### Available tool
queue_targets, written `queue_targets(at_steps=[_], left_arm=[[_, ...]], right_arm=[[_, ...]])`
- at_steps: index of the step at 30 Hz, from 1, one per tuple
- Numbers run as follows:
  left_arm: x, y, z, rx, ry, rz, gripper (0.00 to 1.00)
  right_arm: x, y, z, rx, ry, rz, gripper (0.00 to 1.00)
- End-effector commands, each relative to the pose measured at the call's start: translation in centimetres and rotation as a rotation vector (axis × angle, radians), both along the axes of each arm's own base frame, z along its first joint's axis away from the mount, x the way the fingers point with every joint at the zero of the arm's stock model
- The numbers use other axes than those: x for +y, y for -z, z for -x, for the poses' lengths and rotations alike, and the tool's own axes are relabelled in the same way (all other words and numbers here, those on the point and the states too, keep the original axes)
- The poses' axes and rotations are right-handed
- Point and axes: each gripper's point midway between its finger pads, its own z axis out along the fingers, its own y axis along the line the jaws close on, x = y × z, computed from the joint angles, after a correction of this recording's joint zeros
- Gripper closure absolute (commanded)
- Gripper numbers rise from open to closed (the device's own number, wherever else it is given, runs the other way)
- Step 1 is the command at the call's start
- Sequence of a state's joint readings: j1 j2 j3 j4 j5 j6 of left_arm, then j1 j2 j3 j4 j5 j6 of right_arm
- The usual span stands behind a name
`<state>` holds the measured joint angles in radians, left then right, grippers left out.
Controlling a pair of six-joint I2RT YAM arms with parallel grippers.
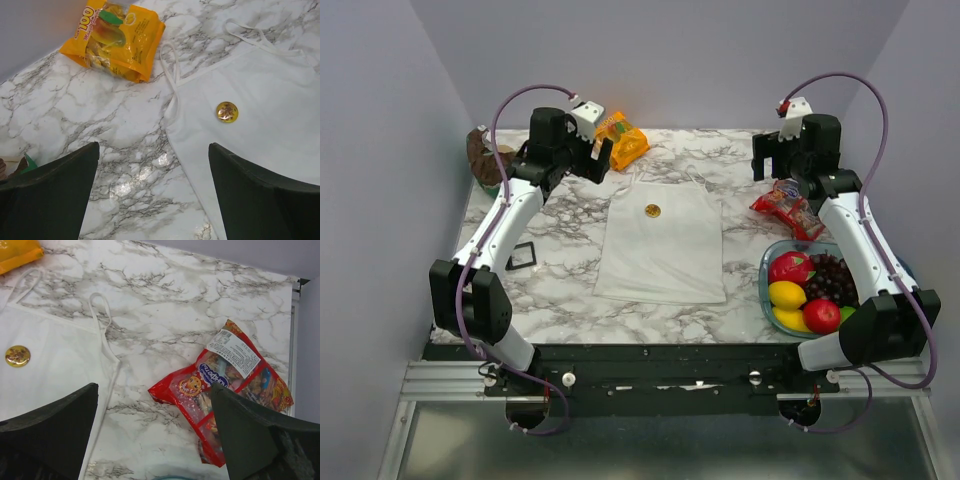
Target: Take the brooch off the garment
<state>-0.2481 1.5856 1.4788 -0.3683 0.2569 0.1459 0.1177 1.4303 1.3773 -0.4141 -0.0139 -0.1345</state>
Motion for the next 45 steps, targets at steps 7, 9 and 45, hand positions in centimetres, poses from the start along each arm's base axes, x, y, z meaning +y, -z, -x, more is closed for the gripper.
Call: queue_targets(at_steps=[7,9,45], left_arm=[[0.1,4.6,4.5,0.054,0.187,-0.129,0.05],[-0.3,5.6,5.0,0.06,0.236,-0.155,0.07],[-0.1,20.9,16.0,0.519,0.574,-0.312,0.27]], right_arm=[[3.2,1.7,3.1,0.015,-0.41,0.156,0.03],[3.6,2.8,3.8,0.033,-0.446,0.159,0.05],[7.5,14.4,-5.0,0.25,-0.761,0.405,0.45]])
